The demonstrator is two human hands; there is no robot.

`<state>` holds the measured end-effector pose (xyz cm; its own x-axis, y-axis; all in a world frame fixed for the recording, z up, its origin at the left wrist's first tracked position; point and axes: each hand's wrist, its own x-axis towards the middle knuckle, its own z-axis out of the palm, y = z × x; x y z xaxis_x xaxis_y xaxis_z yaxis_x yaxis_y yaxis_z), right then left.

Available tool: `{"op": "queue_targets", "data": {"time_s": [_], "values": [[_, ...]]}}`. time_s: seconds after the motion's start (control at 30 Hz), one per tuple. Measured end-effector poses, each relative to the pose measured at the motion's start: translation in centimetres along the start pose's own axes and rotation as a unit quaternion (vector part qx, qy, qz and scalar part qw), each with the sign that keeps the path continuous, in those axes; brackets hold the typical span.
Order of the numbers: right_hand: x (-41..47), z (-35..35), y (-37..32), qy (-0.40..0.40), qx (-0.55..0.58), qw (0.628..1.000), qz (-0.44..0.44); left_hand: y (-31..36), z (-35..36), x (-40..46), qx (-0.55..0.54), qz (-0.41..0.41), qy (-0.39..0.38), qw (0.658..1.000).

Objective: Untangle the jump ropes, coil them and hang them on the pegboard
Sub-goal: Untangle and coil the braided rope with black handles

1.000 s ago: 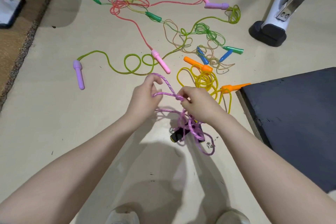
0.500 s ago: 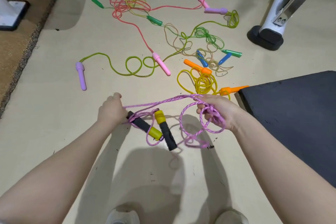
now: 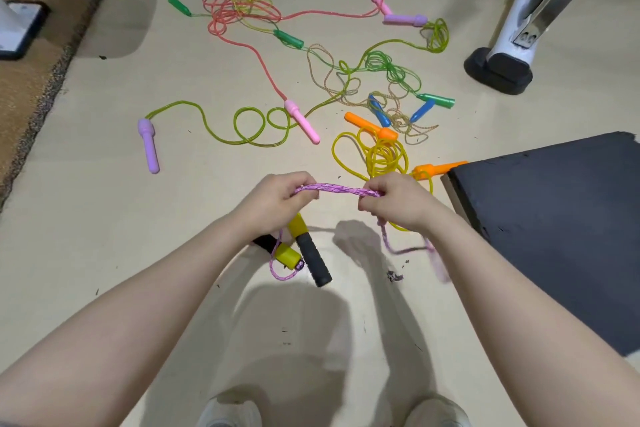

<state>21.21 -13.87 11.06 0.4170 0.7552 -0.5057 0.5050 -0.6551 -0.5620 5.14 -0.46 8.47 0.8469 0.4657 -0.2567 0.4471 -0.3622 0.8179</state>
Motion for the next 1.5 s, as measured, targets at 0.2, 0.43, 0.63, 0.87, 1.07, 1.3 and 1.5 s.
{"op": "queue_targets", "data": {"time_s": [0.2, 0.43, 0.63, 0.87, 1.07, 1.3, 1.5], "values": [[-0.7, -1.1, 0.1, -0.079, 0.253, 0.964, -0.023, -2.2, -1.4, 0.2, -0.151, -0.062, 0.099, 0.982], [-0.6, -0.6, 0.2, -0.131, 0.397, 0.908, -0.029, -2.4, -1.2, 0.4, -0.229, -0.146, 0.07, 0.96], [-0.8, -0.5, 0.6, -0.085, 0.332, 0.939, -0.027, -0.7, -1.1, -0.6, -0.272, -0.054, -0.116, 0.954], [-0.6, -0.1, -0.3, -0.048, 0.315, 0.944, -0.089, 2.9, 0.8, 0.0, -0.293, -0.03, -0.073, 0.953], [-0.1, 1.2, -0.4, 0.062, 0.238, 0.953, -0.178, 3.0, 1.0, -0.3, -0.4, -0.087, -0.042, 0.911], [0.7, 2.5, -1.9, 0.178, 0.009, 0.928, -0.326, 3.3, 1.0, -0.2, -0.467, -0.147, -0.011, 0.872], [0.8, 1.6, -1.9, 0.141, 0.245, 0.948, -0.143, 2.9, 0.2, 0.6, -0.436, -0.137, 0.052, 0.888]]}}
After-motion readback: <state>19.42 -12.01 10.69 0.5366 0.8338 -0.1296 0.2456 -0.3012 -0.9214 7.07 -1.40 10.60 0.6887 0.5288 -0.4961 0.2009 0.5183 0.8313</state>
